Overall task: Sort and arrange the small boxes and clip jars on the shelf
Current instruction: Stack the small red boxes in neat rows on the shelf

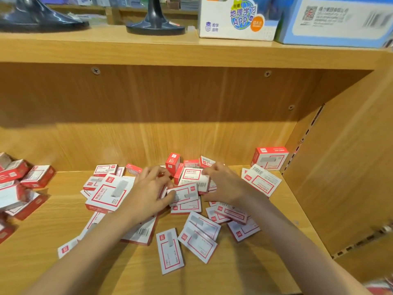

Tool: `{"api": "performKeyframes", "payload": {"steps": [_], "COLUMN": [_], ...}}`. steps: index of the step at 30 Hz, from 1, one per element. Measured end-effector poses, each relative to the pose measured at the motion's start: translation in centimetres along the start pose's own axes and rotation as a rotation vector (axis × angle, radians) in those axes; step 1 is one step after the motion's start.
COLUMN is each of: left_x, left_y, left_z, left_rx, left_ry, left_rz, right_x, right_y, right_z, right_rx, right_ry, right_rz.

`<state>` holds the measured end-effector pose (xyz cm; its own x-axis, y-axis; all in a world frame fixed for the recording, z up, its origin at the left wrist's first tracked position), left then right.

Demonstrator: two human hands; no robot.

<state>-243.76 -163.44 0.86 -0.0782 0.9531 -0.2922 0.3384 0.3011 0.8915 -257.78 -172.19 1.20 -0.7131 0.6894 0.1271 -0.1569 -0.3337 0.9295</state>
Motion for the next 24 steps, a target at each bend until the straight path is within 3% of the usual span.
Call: {"api": "performKeyframes", "payload": {"steps": [9,16,18,21,24], "left_x": [0.3,0.3,0.3,0.1,-0.1], "left_y": [-0.8,-0.9,-0.7,-0.2,0.4], "left_z": [0.8,0.5,0.4,0.4,0.5], "left_rx": [0.080,0.011,-0.018,0.037,0.110], "left_ry": [0.058,0.098,0.117,0.193,0.231], "left_rz": [0.129,0.065,0.025,-0.055,-0.115], "right_x": [-0.2,3.6,3.9,4.6,4.4], "right_y": [1.9,7.7,6.0,2.5,0.6], "right_z": [-2.3,-6.9,-6.1,-2.6,-2.1], "right_rx": [-0.156,-0.524,-0.499,-0.407,-0.237], "right_ry": [0.023,-0.118,-0.131,0.078,0.131], "right_rz": [-0.115,-0.506,-0.464,-0.433,-0.364]}}
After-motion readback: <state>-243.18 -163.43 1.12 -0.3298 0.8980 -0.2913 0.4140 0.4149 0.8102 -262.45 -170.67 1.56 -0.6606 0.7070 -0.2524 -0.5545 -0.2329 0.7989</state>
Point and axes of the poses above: each hand's wrist, its own x-axis away from the middle knuckle, its own y-axis out of the back of the hand, z = x × y, the point moved 8 cm from there along -x, towards the middle knuckle, and after that the axes turned 1 degree about -x, right-handed, at the moved point
